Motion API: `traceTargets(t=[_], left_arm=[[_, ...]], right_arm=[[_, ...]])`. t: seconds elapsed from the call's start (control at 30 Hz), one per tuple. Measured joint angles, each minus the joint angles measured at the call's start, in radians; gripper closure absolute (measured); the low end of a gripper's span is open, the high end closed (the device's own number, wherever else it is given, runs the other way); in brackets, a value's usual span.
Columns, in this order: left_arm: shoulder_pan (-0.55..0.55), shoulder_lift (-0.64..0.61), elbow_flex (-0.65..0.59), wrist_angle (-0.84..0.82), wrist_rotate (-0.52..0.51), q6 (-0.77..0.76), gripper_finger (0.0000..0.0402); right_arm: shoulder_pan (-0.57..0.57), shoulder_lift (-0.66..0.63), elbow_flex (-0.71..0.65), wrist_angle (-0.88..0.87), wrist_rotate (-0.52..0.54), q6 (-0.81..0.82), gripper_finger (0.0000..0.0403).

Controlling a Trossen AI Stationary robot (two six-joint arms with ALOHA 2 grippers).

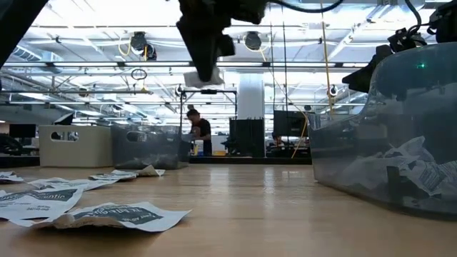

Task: Pick & Place First Aid Supplies
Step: Put the white towelette pack into the top gray bin

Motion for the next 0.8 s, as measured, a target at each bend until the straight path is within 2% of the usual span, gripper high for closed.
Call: traceTargets(t=[0.13,0.23,0.5,0.67,0.8], left_arm=[[0.046,-0.042,-0.019,-0.040,0.026,-0.039,0.0377],[0.084,-0.091,-0.056,-0.040,0.025,-0.050,0.0388],[0.203,-0.238,-0.233,0.008,0.025,-0.102,0.0382],[0.299,-0.319,-0.349,0.037,0.025,-0.137,0.0395],[0.389,-0.375,-0.422,0.061,0.026,-0.171,0.0383]], right_arm=[[0.000,0.000,0.000,0.000,0.000,0.000,0.0183],[0.000,0.000,0.000,0.000,0.001,0.000,0.0181],[0.000,0.000,0.000,0.000,0.000,0.000,0.0183],[0.000,0.000,0.000,0.000,0.000,0.000,0.0181],[0.000,0.000,0.000,0.000,0.000,0.000,0.0181]])
